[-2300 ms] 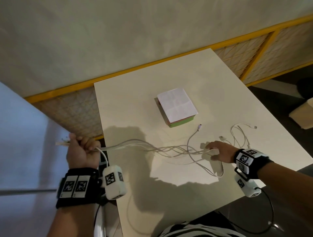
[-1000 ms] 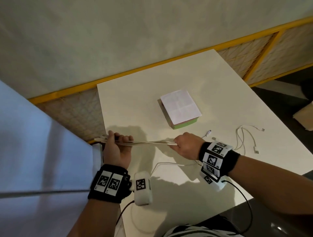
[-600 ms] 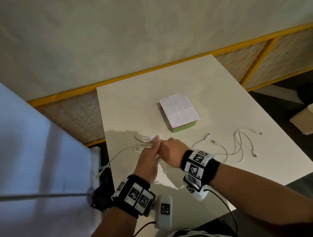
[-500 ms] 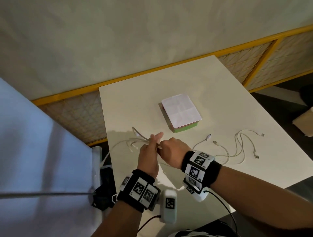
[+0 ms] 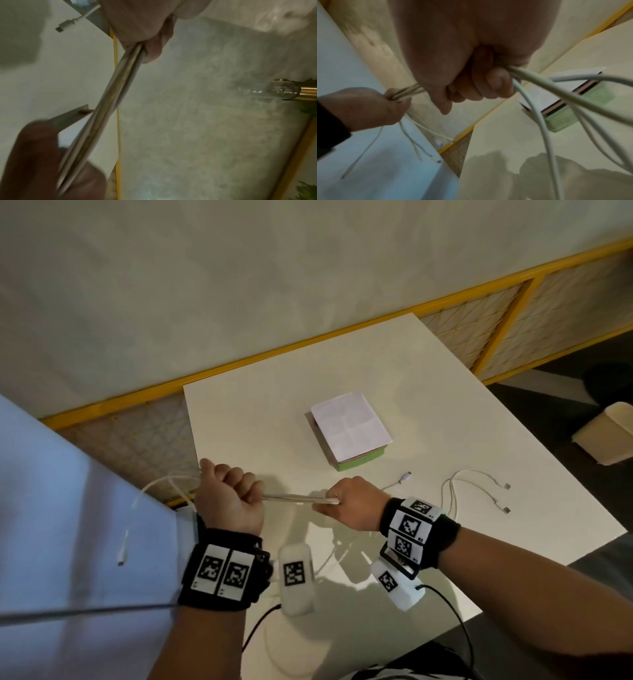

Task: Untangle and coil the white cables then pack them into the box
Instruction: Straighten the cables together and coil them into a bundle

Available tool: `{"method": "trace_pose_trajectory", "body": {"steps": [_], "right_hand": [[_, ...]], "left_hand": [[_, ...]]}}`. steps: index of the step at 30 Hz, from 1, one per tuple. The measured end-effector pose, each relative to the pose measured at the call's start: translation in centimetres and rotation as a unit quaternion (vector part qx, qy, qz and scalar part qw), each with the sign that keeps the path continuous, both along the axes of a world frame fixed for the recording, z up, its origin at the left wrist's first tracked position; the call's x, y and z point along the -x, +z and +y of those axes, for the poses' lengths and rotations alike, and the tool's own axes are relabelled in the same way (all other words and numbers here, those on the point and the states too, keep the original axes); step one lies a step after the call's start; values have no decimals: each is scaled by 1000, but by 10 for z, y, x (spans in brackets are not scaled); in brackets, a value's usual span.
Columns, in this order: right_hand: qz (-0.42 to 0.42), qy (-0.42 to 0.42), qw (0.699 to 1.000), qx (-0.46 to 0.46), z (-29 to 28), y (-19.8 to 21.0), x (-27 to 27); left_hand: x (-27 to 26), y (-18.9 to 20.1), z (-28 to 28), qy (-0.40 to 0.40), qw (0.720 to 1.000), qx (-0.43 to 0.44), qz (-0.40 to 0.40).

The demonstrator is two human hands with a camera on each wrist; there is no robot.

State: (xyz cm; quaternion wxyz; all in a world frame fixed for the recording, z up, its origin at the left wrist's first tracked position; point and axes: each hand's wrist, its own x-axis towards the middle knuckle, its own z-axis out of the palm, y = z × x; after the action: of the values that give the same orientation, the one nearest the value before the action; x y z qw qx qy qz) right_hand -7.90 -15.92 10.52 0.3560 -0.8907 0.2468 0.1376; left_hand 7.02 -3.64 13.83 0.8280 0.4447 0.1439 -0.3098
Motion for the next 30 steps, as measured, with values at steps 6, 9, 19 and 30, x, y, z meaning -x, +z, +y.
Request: {"method": "trace_pose_trajectory", "body": {"steps": [6,9,19,30], "right_hand": [[38,-30,997,53,-20,-10,31],[38,-58,996,62,-21,-12,30],[9,-103,994,29,-19,8,17],[-72,-135,988,26,-33,18,-1]], "left_hand": [[-39,2,29,26,999,19,-41],[-34,-7,24,36,998,6,-48],[-29,-47,25,-30,998,42,-32],[47,-74,23,-268,949,9,166]]}}
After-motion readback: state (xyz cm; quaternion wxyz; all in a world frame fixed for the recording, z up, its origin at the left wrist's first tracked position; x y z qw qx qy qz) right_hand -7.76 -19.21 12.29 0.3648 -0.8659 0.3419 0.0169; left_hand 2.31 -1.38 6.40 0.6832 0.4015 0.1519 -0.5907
